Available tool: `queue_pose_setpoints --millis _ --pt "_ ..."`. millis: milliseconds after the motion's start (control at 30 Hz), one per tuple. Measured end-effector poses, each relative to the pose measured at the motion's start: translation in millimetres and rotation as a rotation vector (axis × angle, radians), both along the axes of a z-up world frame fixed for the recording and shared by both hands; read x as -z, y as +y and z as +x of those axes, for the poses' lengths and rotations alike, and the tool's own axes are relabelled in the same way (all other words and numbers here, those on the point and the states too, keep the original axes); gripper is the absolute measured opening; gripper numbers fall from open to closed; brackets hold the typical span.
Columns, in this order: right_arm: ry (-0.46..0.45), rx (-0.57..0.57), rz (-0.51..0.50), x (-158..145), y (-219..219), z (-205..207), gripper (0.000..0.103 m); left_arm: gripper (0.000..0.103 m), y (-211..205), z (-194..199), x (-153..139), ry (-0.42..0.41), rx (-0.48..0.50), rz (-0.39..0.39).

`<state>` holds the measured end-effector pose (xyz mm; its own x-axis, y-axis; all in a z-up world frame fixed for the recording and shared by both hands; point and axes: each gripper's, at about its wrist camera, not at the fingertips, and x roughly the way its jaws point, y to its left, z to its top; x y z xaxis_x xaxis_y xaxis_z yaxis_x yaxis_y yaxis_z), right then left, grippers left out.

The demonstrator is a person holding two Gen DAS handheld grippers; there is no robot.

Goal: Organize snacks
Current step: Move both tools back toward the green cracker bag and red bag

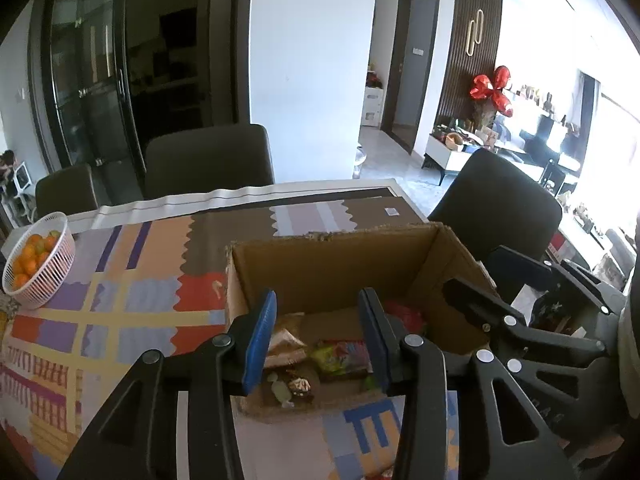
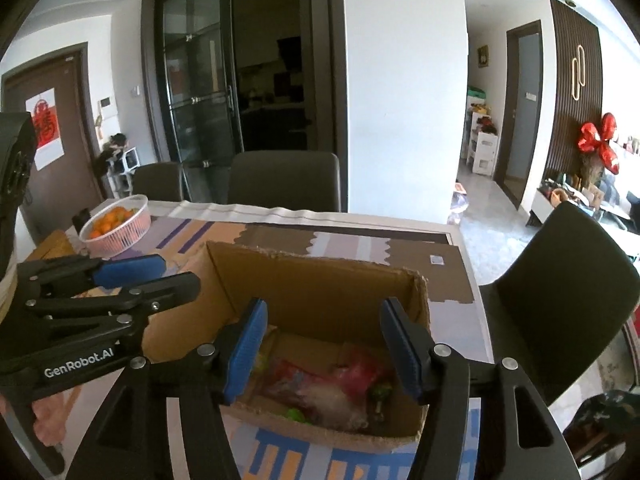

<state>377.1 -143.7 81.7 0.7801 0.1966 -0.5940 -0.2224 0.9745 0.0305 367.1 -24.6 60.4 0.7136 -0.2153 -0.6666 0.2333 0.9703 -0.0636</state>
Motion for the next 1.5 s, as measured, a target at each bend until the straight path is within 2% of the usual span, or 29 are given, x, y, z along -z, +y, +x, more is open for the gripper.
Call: queue_pose_setpoints --millis 333,733,1100,1500 --pt "-0.031 -0.039 -0.007 -3 -1 -44 0.06 0.045 8 -47 1 -0.025 -0.001 0.009" --pt "0.022 -0.083 0.011 13 6 -87 0.06 0.048 17 -102 16 -0.021 -0.016 0.026" --pt "0.166 -0.113 0.016 62 15 -111 0.06 0.049 28 -129 61 0.079 -0.039 0.018" --pt "0.347 -0.15 0.002 127 27 -110 0.06 0.049 38 -140 112 0.193 -0.072 0.037"
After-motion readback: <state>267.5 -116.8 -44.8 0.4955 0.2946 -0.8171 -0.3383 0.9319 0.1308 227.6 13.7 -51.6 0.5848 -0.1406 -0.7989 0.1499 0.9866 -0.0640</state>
